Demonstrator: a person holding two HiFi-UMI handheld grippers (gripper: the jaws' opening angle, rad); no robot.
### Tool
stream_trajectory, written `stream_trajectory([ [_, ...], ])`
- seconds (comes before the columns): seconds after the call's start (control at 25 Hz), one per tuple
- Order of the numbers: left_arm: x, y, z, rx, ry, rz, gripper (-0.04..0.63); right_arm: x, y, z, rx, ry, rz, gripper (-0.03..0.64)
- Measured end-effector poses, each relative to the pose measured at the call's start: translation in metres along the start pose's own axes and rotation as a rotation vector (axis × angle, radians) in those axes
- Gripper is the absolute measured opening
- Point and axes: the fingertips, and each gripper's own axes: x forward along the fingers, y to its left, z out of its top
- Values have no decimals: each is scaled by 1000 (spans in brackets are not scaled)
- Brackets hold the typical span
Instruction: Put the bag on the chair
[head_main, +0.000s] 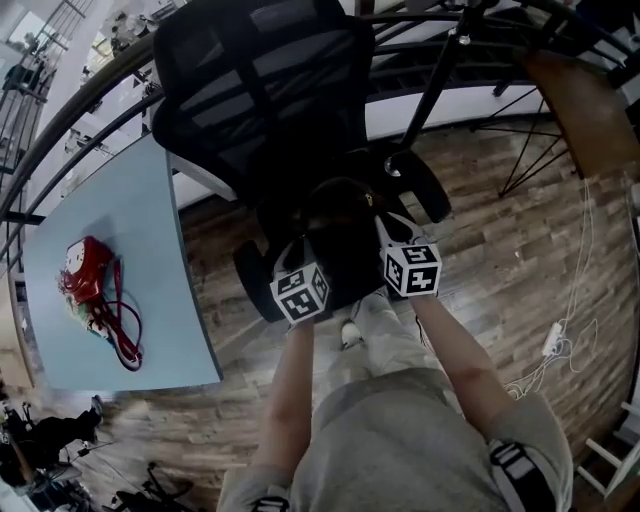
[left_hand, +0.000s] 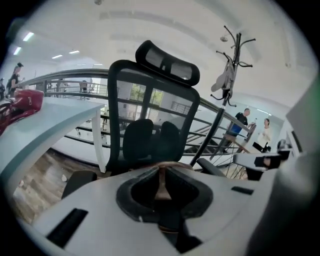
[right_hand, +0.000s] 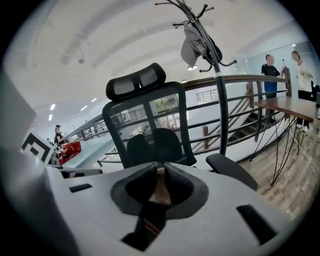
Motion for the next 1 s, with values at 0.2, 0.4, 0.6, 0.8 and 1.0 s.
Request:
stream_trajectory([
  [0.2,-42,-11,5,20,-43,-37,11,-43,20,3,-8,-20,-10,12],
  [0.4,-80,-17,7,44,-56,-47,3,-83,37,11,-14,-53,-11,5],
  [0.6,-116,-25,7,49,-72,-70,2,-121,51,12,-19,-96,-1,3],
  [0.8,-147,-31,7,78,-92,-99,2,-151,69,9,-46,-116,35,3],
  [1.0,-170,-31,5,76,-106,-117,2,-171,80,9,-63,-139,46,3],
])
